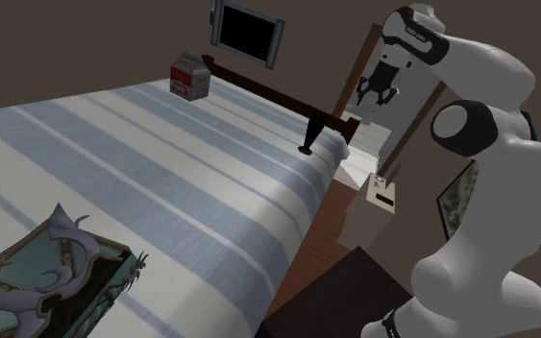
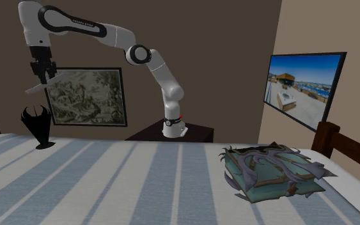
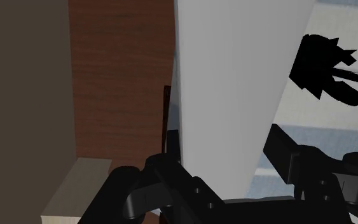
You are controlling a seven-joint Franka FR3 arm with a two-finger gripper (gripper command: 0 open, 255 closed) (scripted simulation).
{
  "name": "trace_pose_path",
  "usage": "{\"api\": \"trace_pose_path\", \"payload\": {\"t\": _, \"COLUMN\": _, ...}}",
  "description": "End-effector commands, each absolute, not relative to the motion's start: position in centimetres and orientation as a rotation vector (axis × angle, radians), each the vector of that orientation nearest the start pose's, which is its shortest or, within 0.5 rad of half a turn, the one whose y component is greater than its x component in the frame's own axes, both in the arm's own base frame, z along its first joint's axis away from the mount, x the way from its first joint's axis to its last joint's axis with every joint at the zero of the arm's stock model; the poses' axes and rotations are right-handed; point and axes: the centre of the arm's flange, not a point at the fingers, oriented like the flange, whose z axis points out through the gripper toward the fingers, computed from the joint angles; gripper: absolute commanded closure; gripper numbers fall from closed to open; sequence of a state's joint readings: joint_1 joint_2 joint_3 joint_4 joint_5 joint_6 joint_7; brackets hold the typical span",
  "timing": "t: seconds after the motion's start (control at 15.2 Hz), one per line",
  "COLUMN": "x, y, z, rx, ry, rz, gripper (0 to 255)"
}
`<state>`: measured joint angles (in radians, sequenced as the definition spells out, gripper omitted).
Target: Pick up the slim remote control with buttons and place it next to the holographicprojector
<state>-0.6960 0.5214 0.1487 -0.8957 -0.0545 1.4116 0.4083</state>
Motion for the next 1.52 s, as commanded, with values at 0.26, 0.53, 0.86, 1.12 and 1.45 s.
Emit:
{"api": "trace_pose_path", "payload": {"t": 0.26, "x": 55.8, "y": -39.9, "z": 57.1, "rx": -2.752, "ry": 1.474, "rz": -0.002, "gripper": 255}}
{"api": "trace_pose_path", "payload": {"t": 0.53, "x": 55.8, "y": -39.9, "z": 55.0, "rx": -2.752, "ry": 1.474, "rz": -0.002, "gripper": 255}}
{"api": "trace_pose_path", "payload": {"t": 0.86, "x": 55.8, "y": -39.9, "z": 52.3, "rx": -2.752, "ry": 1.474, "rz": -0.002, "gripper": 255}}
{"api": "trace_pose_path", "payload": {"t": 1.12, "x": 55.8, "y": -39.9, "z": 50.2, "rx": -2.752, "ry": 1.474, "rz": -0.002, "gripper": 255}}
{"api": "trace_pose_path", "payload": {"t": 1.45, "x": 55.8, "y": -39.9, "z": 47.6, "rx": -2.752, "ry": 1.474, "rz": -0.002, "gripper": 255}}
